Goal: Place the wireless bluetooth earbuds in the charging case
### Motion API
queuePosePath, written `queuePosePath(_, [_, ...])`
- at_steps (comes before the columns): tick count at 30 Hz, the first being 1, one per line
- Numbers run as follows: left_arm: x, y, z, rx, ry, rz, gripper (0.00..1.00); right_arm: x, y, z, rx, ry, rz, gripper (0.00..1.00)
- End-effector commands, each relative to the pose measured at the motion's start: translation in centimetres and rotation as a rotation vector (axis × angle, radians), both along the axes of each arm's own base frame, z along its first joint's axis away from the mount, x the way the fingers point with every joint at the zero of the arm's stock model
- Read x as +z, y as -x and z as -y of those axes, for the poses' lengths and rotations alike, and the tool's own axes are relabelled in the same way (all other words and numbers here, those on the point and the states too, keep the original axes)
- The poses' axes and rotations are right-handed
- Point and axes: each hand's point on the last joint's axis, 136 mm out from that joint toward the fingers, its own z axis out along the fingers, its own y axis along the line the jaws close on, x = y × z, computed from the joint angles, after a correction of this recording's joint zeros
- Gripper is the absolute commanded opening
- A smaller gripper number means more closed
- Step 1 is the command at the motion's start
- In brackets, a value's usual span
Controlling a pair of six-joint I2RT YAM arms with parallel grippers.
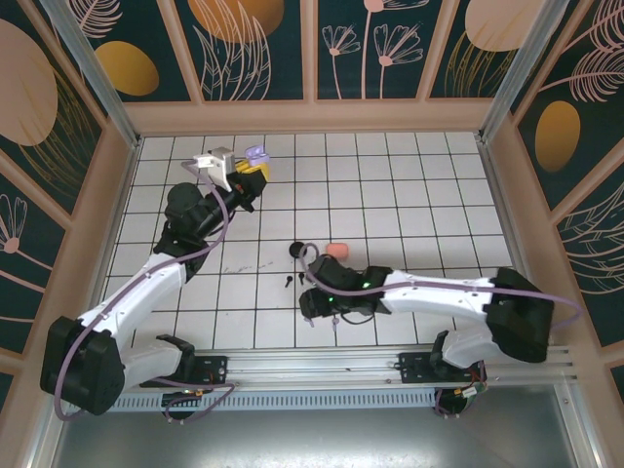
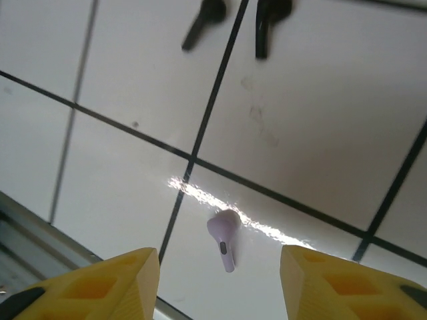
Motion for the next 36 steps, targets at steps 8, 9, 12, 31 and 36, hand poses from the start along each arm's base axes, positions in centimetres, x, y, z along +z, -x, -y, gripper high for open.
queuePosePath(8, [2.7, 0.4, -0.7, 0.021, 0.059, 0.064, 0.0, -3.9, 1.3, -1.7, 0.021, 0.253, 0.017, 0.47])
queuePosePath(9, [2.8, 0.4, -0.6, 0.016, 0.061, 0.065, 0.0, -4.2, 1.4, -1.7, 0.023, 0.263, 0.016, 0.47])
queuePosePath(12, [2.8, 0.6, -0.5, 0.008, 0.064, 0.069, 0.0, -4.4, 1.5, -2.0, 0.028, 0.27, 0.015, 0.46])
queuePosePath(31, [3.1, 0.9, 0.0, -0.026, 0.067, 0.074, 0.0, -5.8, 1.8, -1.0, 0.06, 0.305, 0.002, 0.35])
queuePosePath(36, [3.0, 0.9, 0.2, -0.041, 0.07, 0.069, 0.0, -6.3, 1.8, -0.7, 0.066, 0.318, 0.0, 0.31])
